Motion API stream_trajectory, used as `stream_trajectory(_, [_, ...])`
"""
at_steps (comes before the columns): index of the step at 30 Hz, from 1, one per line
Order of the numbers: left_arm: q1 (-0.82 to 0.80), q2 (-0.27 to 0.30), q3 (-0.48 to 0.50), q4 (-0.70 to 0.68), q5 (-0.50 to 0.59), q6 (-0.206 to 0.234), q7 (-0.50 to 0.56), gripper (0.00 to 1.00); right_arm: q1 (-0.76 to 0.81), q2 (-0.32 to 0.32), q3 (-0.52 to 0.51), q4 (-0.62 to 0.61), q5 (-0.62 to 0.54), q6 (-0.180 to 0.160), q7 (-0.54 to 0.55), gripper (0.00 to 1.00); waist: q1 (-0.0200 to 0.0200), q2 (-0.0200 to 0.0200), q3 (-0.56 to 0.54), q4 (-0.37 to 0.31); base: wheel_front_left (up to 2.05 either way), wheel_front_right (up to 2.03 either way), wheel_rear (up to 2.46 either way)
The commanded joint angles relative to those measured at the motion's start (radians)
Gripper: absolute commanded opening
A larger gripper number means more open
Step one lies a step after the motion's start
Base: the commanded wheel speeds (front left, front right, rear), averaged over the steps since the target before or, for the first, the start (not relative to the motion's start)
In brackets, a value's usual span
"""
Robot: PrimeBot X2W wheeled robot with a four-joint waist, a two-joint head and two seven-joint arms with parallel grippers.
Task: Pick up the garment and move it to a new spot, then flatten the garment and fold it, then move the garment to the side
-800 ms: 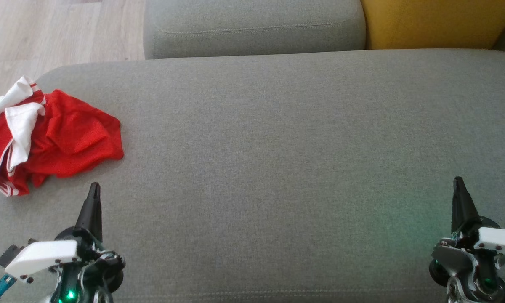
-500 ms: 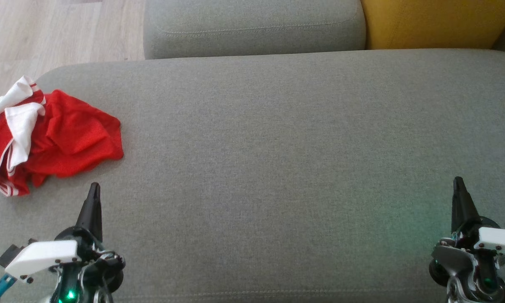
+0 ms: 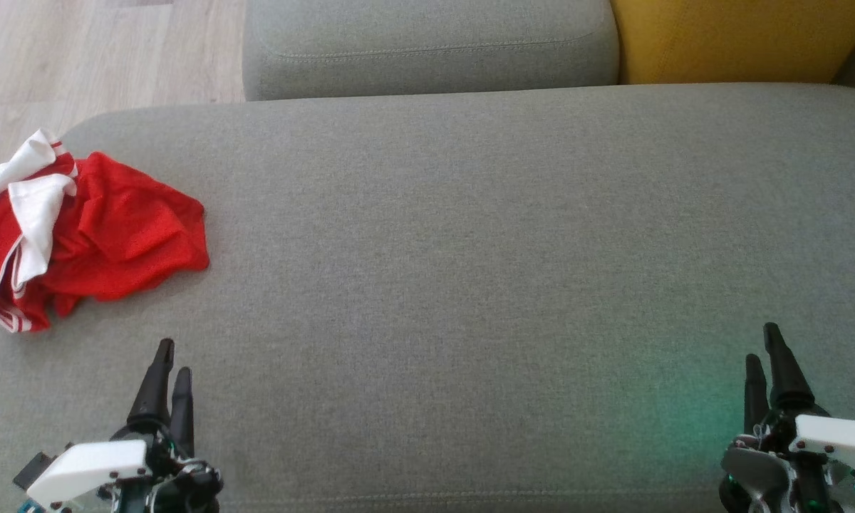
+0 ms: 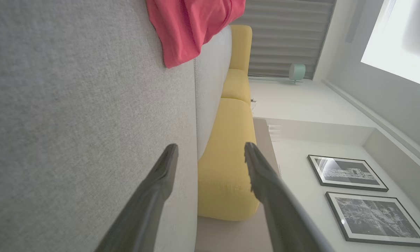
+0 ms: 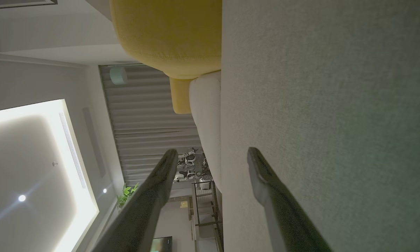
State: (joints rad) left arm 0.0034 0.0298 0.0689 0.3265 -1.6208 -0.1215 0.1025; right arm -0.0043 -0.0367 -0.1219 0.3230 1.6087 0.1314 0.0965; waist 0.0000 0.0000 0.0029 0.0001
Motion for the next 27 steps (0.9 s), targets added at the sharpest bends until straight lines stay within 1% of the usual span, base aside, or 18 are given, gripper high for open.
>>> stream_trajectory(1, [-0.050,0.009,-0.003,-0.041,0.006,-0.002,-0.009,1.00,-0.041,-0.007,0.006,-0.041,-0.011,0.000,-0.010,1.00,0.0000,0.0000,0.000,0.000,0.00,0.00,0.00])
stream_trajectory(6, [-0.057,0.016,-0.015,-0.054,0.028,-0.002,-0.026,1.00,-0.045,-0.017,0.017,-0.052,-0.039,0.000,-0.025,1.00,0.0000,0.0000,0.000,0.001,0.00,0.00,0.00])
stream_trajectory(11, [-0.067,0.027,-0.029,-0.072,0.082,-0.002,-0.047,1.00,-0.055,-0.031,0.027,-0.066,-0.112,0.000,-0.044,1.00,0.0000,0.0000,-0.001,0.002,0.00,0.00,0.00])
stream_trajectory(19, [-0.088,0.035,-0.040,-0.114,0.208,-0.003,-0.071,1.00,-0.069,-0.045,0.034,-0.112,-0.257,0.000,-0.068,1.00,0.0000,0.0000,-0.001,0.003,0.00,0.00,0.00])
stream_trajectory(27, [-0.104,0.050,-0.057,-0.156,0.358,-0.003,-0.095,1.00,-0.080,-0.059,0.052,-0.160,-0.401,0.000,-0.079,1.00,0.0000,0.0000,-0.004,0.003,0.00,0.00,0.00])
